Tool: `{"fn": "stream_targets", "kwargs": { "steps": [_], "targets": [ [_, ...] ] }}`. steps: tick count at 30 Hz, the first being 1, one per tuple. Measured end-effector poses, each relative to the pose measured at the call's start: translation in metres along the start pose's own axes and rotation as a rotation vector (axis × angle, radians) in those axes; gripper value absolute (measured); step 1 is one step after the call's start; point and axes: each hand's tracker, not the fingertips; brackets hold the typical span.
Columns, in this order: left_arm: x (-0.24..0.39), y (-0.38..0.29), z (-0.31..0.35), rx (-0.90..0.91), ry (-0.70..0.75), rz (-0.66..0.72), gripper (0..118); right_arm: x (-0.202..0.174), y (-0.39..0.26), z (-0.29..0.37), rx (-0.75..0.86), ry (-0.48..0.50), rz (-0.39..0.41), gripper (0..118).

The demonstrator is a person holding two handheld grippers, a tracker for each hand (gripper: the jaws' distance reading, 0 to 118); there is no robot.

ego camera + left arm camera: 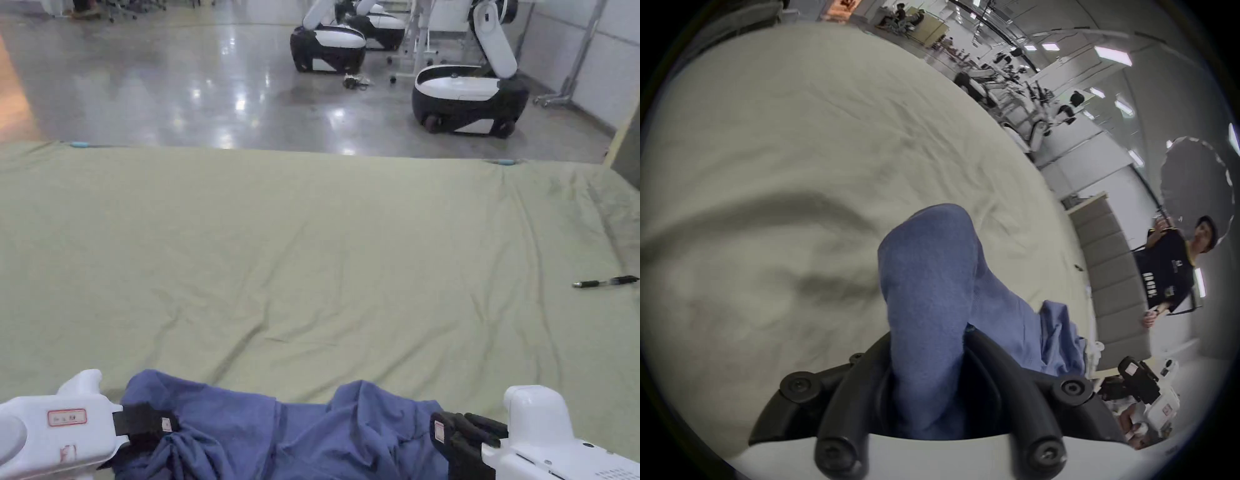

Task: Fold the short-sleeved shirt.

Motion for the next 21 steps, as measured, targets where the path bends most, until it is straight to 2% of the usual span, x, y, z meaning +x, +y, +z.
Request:
{"fn": "stream_targets", "kwargs": {
  "steps": [4,9,14,16,18,19,20,21],
  "targets": [
    [0.093,-0.033,0.007,0.053,-0.030,-0.231,13,0.009,-0.007,-0.005,-0.009,-0.028,0.020,2],
    [0.205,-0.085,-0.051,0.043,-0.057,-0.431,13,0.027,-0.015,-0.004,-0.016,-0.058,0.016,2],
    [0.264,-0.145,-0.143,-0.006,0.154,-0.653,13,0.046,-0.021,-0.005,-0.047,-0.184,0.035,2],
    [0.268,-0.154,-0.154,0.020,0.227,-0.717,14,0.052,-0.022,-0.007,-0.054,-0.183,0.019,2],
    [0.266,-0.148,-0.144,0.022,0.191,-0.693,24,0.057,-0.022,-0.006,-0.059,-0.169,-0.003,2],
    [0.263,-0.140,-0.137,-0.006,0.121,-0.657,35,0.059,-0.023,-0.006,-0.056,-0.162,-0.006,2],
    [0.260,-0.133,-0.127,-0.038,0.045,-0.604,54,0.059,-0.023,-0.006,-0.055,-0.158,-0.006,2],
    [0.256,-0.127,-0.115,-0.040,-0.023,-0.566,61,0.058,-0.023,-0.006,-0.054,-0.155,-0.005,2]
  ]
}}
